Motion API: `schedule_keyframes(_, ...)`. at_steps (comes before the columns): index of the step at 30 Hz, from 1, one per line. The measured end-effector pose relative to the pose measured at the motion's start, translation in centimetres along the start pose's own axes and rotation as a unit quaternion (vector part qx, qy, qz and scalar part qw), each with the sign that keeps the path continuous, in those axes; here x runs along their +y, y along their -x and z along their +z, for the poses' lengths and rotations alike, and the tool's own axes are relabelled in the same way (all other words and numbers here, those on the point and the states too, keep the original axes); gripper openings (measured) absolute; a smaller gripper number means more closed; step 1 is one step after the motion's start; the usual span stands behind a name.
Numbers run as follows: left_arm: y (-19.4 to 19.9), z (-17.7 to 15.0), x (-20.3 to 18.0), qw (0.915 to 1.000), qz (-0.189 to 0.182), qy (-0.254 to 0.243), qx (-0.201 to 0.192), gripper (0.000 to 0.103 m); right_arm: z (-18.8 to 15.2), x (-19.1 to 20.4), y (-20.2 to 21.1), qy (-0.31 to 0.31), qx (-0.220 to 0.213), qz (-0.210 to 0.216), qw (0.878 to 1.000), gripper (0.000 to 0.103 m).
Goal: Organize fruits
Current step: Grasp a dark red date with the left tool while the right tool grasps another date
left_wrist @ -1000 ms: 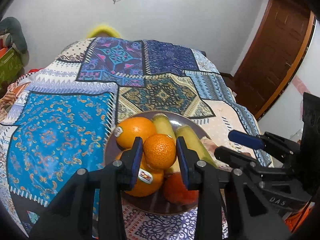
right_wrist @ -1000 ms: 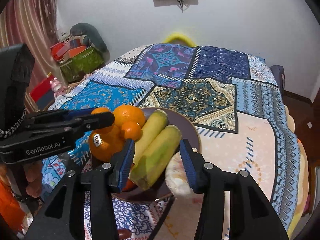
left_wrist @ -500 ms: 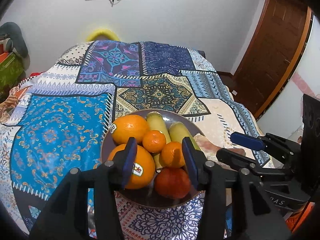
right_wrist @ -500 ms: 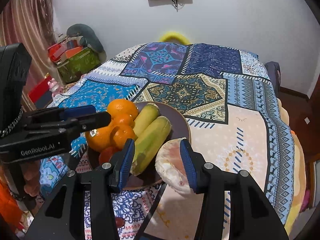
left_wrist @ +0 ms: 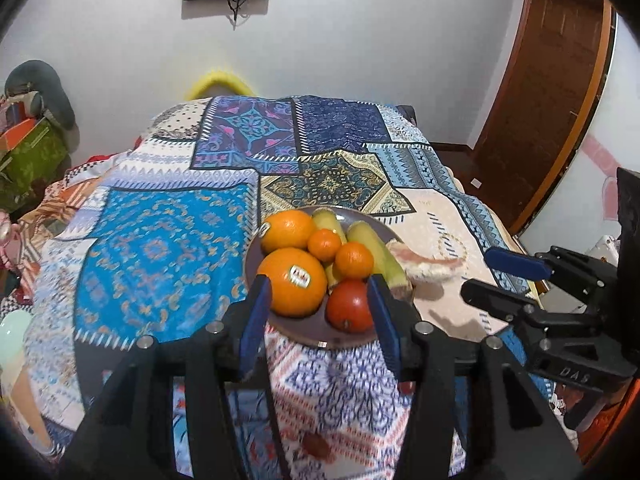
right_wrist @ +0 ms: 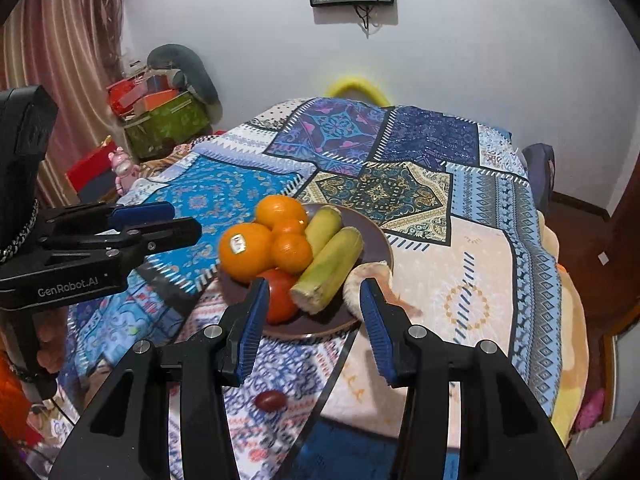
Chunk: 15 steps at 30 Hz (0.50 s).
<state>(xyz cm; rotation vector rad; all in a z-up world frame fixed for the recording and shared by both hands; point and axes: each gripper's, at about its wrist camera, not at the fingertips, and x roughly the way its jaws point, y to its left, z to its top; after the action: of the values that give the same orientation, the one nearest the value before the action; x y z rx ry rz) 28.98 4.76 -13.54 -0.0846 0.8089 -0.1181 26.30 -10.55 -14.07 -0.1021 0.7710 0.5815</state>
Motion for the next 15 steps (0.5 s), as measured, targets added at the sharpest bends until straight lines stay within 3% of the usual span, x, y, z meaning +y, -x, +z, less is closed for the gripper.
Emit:
schedule_keyframes(9,3.3,-2.9,0.7,0.9998,0.012,0.005,0.012,0.061,-1.5,2.2,2.0,0.006,0.01,-0.006,1.0,0.044)
schedule_keyframes(15,4.1,-4.8,1.3,0.9996,0.002,0.016,0.025,0.062,-2.9,3.2,2.6,0.005,0.021,-0.013,1.0,0.044)
